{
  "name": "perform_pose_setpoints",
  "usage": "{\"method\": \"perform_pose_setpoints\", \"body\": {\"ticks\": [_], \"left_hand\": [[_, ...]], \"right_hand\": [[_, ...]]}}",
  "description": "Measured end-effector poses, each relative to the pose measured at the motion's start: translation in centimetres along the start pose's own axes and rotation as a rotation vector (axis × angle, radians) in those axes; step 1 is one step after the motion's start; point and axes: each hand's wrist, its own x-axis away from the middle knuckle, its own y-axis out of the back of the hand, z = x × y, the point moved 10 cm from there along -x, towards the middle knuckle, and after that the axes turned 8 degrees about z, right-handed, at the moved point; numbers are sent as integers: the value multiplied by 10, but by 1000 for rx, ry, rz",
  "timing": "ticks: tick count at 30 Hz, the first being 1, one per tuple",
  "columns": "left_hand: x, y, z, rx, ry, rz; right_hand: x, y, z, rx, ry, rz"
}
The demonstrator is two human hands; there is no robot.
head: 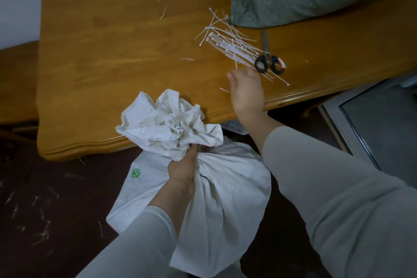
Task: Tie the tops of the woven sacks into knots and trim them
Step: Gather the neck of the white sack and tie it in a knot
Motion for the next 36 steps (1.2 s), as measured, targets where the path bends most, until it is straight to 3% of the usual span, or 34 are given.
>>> {"method": "perform_pose_setpoints", "body": {"ticks": [3,7,13,19,27,32,36], "left_hand": [[-2,0,0,-6,-7,3],[-2,2,1,-17,-4,1],[-6,0,-1,-33,-11,1],[-5,4,2,-41,8,-18],[8,4,3,-65,-6,65],[16,8,6,-81,0,70],[18,11,5,-121,-18,62]], "right_hand": [[-14,8,-1,63,-2,-23],[-31,6,-17,117,-210,82],[-45,7,-12,265,-167,133],[-33,18,-34,-94,-270,109],[50,17,-38,-509,-205,50],[156,-34,-66,-621,-291,105],[189,-83,-77,-608,-410,202]]}}
